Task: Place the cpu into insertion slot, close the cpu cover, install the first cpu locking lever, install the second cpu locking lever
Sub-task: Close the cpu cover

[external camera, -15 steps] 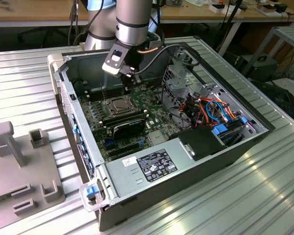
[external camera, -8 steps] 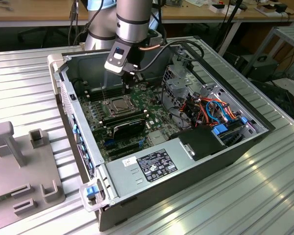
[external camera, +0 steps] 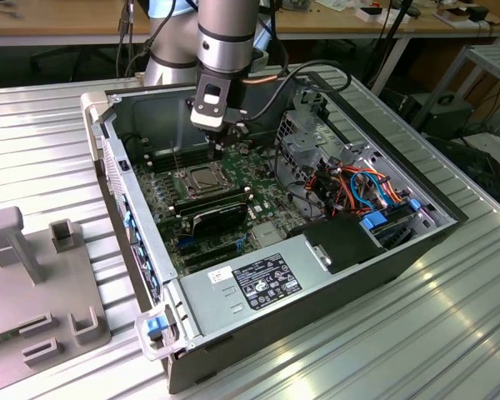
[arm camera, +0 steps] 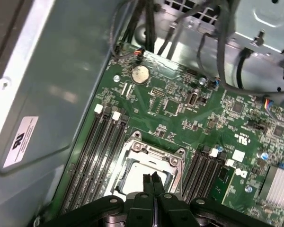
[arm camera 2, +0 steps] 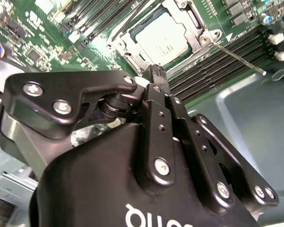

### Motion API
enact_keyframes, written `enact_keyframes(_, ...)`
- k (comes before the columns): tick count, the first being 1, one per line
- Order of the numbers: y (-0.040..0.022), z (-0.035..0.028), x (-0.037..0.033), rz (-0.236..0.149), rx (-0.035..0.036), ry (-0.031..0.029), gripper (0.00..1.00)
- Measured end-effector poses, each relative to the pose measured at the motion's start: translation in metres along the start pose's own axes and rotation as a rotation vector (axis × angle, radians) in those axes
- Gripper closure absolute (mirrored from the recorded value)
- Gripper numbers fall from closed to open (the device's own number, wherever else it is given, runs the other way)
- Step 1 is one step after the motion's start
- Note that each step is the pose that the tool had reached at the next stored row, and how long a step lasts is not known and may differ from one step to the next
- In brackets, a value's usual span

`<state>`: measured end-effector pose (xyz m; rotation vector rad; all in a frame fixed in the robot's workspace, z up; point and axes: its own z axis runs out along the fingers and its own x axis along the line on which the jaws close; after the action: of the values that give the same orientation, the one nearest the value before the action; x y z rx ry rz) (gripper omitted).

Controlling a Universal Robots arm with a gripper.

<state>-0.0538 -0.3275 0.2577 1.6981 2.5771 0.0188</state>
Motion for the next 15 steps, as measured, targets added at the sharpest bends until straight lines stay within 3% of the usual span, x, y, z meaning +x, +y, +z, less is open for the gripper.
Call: enact_keyframes(15, 0.001, 0.0001, -0.0004, -0.036, -0.002, 0.0029, 0.89)
